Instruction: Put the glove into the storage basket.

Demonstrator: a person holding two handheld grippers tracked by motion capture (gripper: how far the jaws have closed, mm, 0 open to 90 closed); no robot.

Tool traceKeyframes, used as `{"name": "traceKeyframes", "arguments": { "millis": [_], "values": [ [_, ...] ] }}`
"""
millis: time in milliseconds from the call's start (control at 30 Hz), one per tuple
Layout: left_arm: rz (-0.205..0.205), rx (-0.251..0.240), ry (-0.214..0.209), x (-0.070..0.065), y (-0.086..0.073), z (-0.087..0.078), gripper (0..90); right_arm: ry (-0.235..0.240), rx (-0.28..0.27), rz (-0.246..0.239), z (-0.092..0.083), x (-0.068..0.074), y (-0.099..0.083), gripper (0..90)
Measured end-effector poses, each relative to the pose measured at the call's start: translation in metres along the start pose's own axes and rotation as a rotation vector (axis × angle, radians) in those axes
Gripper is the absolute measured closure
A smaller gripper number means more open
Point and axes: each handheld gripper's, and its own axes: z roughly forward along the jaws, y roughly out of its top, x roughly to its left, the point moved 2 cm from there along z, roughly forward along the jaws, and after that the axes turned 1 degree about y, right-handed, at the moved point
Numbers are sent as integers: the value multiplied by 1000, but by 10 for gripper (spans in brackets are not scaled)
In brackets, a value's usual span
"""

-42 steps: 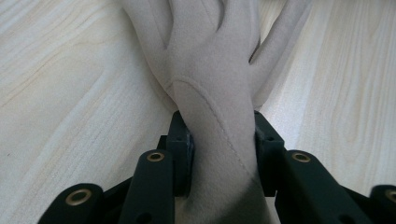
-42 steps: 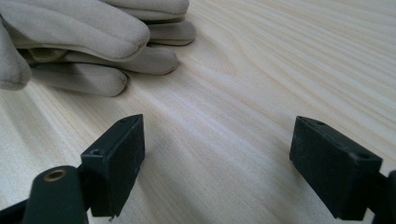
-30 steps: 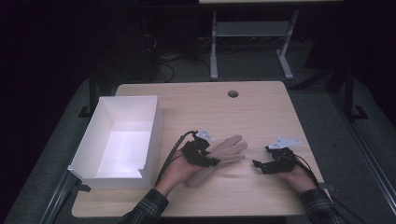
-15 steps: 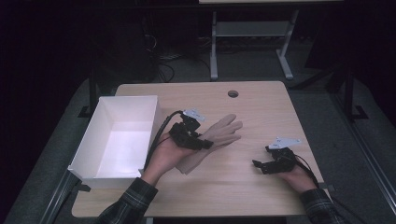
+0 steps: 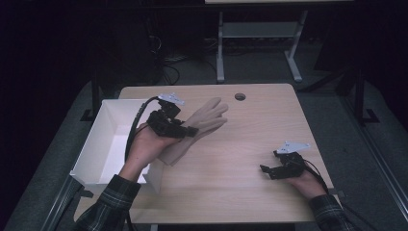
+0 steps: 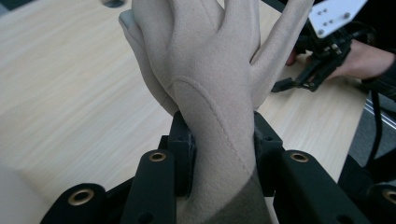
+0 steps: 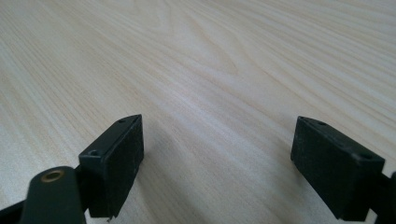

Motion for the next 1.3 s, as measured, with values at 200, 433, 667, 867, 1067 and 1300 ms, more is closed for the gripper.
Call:
{"name": "traceKeyframes", "arguments": {
  "millis": [200, 433, 667, 867, 1067, 1300],
  "values": [
    [-48, -32, 46, 19, -11, -23, 675, 0, 0, 0, 0, 0, 0, 168],
    [-111, -64, 106, 42, -30, -46, 675, 0, 0, 0, 0, 0, 0, 167],
    [-170, -93, 159, 61, -52, -66, 675, 0, 1, 0, 0, 0, 0, 167],
    [-201, -59, 238, 78, -73, -71, 675, -1, 1, 4, 0, 0, 0, 167],
    [-266, -41, 285, 97, -99, -63, 675, -2, 1, 4, 0, 0, 0, 167],
    [-306, 10, 323, 114, -127, -42, 674, -2, 1, 4, 0, 0, 0, 167]
  ]
}}
